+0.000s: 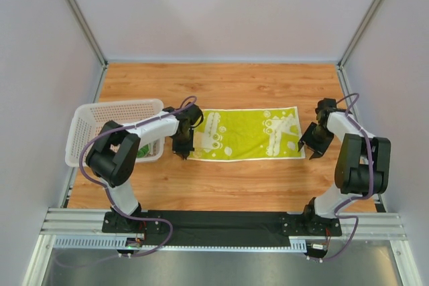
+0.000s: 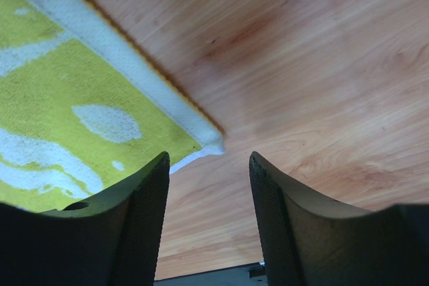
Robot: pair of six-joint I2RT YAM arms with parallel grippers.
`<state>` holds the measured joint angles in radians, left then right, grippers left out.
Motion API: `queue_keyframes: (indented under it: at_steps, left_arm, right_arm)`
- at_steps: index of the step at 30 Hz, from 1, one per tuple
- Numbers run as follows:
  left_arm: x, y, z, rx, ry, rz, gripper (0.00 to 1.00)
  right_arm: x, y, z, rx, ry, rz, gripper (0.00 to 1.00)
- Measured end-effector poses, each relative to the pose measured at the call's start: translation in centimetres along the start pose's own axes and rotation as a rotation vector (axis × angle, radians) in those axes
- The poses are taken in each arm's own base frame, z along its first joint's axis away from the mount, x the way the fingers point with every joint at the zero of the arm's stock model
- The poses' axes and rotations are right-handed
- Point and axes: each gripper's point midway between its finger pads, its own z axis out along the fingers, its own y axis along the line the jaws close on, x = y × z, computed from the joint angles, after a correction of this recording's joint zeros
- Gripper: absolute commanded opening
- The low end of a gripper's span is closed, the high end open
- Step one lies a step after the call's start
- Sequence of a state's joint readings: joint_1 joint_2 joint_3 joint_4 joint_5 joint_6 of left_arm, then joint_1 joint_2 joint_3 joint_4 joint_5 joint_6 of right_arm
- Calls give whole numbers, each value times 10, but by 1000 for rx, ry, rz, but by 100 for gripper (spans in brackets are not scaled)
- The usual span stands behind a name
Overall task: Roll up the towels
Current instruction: Fold the towel
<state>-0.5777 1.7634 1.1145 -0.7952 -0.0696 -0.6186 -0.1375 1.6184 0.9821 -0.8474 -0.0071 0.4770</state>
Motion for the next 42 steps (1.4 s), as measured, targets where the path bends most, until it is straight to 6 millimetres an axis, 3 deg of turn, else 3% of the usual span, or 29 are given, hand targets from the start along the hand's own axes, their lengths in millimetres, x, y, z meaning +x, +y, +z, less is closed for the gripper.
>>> queue_keyframes:
  at_steps: [10, 14, 22, 31, 42]
  left_arm:
    - [-9, -4, -9, 12, -15, 0, 0]
    - [-9, -5, -10, 15, -14, 1, 0]
    - [-8, -5, -10, 14, -8, 3, 0]
    - [-9, -7, -24, 40, -18, 1, 0]
    - [5, -7, -46, 75, 22, 2, 0]
  right_arm:
    - [6, -10, 15, 15, 40, 59, 42]
    - [6, -9, 16, 12, 42, 62, 32]
    - [6, -8, 16, 4, 42, 65, 1]
    - [8, -8, 10, -4, 33, 62, 0]
    - [25, -18, -35, -12, -7, 88, 0]
